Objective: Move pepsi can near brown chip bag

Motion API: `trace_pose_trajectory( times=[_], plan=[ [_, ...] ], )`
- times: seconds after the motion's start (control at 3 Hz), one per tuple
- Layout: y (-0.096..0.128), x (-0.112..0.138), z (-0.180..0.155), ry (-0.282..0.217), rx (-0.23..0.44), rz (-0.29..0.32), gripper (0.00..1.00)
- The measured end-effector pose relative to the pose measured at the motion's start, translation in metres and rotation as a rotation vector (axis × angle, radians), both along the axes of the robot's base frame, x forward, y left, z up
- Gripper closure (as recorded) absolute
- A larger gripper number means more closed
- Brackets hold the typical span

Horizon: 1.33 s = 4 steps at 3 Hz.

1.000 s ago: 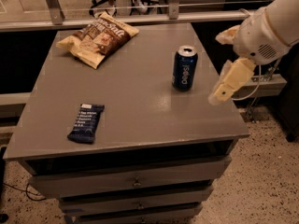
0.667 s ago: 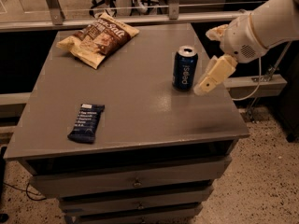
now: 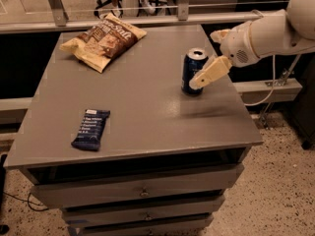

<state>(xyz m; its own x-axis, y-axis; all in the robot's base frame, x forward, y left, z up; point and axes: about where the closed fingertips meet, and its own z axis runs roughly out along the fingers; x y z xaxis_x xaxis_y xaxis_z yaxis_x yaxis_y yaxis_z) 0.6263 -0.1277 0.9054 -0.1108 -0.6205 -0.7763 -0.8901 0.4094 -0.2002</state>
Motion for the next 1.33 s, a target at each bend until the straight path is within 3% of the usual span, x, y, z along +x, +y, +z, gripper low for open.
trace_pose_trajectory(
  times=[0.67, 1.0, 1.33],
  plan=[
    [0.017, 0.026, -0.017, 0.123, 0.205, -0.031, 0.41],
    [0.031, 0.033, 0.004, 0.105, 0.258, 0.001, 0.62],
    [0.035, 0.042, 0.048, -0.002, 0.295, 0.048, 0.87]
  ],
)
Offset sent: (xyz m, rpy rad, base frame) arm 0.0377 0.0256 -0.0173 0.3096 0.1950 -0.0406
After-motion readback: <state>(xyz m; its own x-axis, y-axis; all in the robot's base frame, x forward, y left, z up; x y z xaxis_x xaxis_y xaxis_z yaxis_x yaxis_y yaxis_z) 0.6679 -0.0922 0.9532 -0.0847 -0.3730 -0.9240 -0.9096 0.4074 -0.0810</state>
